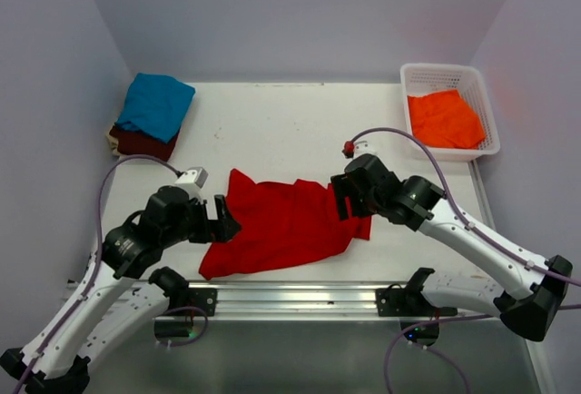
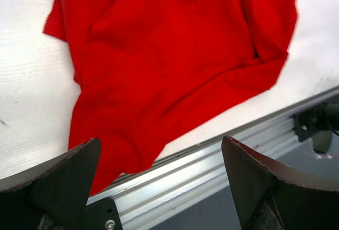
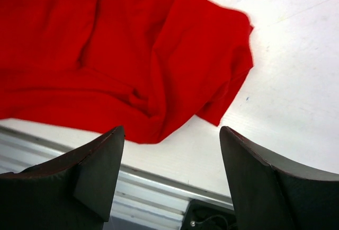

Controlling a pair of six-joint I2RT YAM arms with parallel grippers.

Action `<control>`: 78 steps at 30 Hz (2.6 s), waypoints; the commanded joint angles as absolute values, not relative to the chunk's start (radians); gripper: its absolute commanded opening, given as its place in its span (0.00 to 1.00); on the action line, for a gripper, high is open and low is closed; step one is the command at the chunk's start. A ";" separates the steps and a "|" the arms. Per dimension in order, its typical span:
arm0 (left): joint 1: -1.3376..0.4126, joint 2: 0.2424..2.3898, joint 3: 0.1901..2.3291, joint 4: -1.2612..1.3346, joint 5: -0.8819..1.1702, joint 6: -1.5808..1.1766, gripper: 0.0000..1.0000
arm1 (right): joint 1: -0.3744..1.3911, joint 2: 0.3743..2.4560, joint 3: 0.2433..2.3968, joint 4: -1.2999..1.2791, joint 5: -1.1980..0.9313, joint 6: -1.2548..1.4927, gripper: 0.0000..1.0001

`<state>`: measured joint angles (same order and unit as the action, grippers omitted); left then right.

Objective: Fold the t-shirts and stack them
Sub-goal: Flatten out the tshirt

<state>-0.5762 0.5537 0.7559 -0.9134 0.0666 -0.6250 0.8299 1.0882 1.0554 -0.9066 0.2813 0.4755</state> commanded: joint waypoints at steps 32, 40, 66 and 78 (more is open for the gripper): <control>-0.554 1.617 0.979 -0.155 -0.092 -0.399 0.79 | 0.796 1.109 1.000 -0.744 0.485 0.525 0.04; -0.560 1.596 1.032 -0.216 -0.077 -0.405 0.00 | 0.795 1.117 1.000 -0.741 0.489 0.522 0.00; -0.857 1.137 0.819 -0.555 -0.184 -0.684 0.00 | 0.784 1.152 1.029 -0.724 0.492 0.497 0.00; -1.371 1.083 0.758 -0.688 -0.372 -1.097 0.93 | 0.781 1.193 1.061 -0.730 0.479 0.492 0.24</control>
<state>-1.3300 1.0882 0.7052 -0.6048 -0.2317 -0.9665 0.7834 1.1816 1.0126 -0.7471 0.4614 0.4953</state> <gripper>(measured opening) 0.832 0.198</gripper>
